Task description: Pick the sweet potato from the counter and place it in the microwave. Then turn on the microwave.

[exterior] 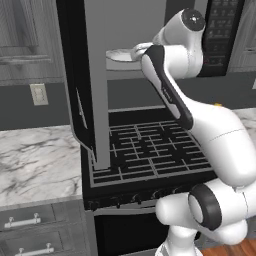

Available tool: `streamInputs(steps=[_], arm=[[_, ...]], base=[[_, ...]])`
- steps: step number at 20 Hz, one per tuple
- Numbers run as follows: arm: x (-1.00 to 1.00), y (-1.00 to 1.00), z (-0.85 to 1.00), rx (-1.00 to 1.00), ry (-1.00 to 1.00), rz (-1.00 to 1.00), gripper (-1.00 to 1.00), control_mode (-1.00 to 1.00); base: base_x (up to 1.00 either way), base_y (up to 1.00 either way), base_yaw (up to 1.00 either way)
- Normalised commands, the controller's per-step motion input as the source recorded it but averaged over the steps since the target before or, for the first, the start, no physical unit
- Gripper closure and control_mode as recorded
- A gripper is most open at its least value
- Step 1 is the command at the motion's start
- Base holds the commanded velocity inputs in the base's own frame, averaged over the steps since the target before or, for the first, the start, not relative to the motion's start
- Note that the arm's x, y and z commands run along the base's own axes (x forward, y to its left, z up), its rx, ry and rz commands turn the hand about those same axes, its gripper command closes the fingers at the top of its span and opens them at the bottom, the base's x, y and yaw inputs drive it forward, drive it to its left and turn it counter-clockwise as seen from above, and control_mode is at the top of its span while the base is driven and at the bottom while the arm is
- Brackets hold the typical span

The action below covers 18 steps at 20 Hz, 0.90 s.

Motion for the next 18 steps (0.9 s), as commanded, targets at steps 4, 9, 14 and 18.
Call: streamInputs(steps=[4, 9, 14, 18], arm=[[0.22, 0.1, 0.11, -0.01, 0.0, 0.01, 1.0, -1.0], [0.26, 0.08, 0.03, -0.01, 0.0, 0.01, 1.0, -1.0], [0.29, 0.05, 0.0, -0.01, 0.01, 0.01, 1.0, -1.0], [0.27, 0.02, 0.0, -0.01, 0.0, 0.01, 1.0, -1.0]], base=[[0.0, 0.0, 0.0], [0.0, 0.0, 0.0], [0.0, 0.0, 0.0], [0.0, 0.0, 0.0]])
